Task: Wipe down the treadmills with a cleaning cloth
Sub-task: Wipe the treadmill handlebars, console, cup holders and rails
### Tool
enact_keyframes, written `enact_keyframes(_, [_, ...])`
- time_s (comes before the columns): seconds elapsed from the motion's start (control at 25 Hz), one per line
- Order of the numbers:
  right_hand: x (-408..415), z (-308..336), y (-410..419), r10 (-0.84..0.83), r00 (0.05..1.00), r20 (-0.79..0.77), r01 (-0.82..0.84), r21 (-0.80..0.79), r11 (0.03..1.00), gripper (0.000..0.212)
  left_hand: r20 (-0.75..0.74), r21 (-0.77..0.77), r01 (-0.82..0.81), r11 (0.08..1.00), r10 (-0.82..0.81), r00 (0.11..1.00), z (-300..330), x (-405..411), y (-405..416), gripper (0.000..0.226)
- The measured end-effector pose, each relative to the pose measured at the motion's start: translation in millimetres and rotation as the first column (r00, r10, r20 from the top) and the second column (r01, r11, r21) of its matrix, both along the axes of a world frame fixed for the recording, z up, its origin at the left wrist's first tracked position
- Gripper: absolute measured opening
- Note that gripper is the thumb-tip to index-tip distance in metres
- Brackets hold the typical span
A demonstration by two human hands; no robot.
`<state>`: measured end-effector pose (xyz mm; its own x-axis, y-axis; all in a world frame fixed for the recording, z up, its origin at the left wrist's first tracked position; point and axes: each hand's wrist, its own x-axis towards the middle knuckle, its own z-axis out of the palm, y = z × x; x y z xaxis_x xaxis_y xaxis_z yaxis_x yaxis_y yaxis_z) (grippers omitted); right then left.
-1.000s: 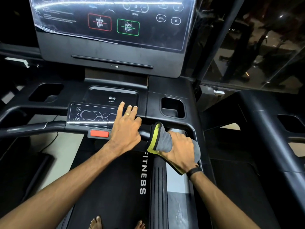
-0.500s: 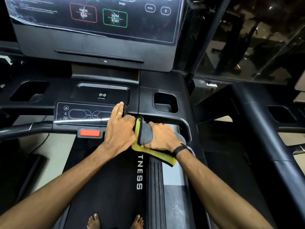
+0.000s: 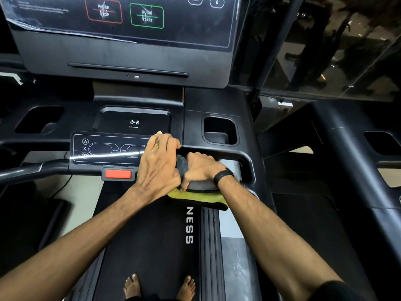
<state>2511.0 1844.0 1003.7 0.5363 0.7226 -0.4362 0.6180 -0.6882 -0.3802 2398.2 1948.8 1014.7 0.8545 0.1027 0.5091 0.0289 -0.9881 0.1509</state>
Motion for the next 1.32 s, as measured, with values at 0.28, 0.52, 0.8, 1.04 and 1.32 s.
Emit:
enact_keyframes(0.28, [-30,-29,-8,-0.127,0.911,0.392,-0.002,0.313,0.95,0.043,-0.018,0.088,0.007,0.996,-0.005,1.0,-3,1,-3,0.044])
enact_keyframes(0.52, [-54,-49,-17,-0.261,0.769,0.584,0.022,0.383,0.923,0.036,0.009,0.079,0.053,0.995,-0.054,0.999,1,-6,-3,0.047])
enact_keyframes(0.8, [-54,-51,-27,-0.286,0.807,0.517,0.007,0.476,0.879,0.057,-0.136,-0.221,-0.038,0.975,0.008,0.991,5,-47,22,0.075])
enact_keyframes(1.04, [-76,-40,-16,-0.545,0.75,0.374,0.242,0.612,0.753,0.063,-0.113,-0.314,-0.17,0.934,0.141,0.984,-6,-124,55,0.081])
enact_keyframes(1.32, [-112,-6,19,-0.779,0.542,-0.314,0.638,0.758,0.139,0.047,-0.092,-0.407,-0.367,0.836,0.362,0.928,1,-221,129,0.075])
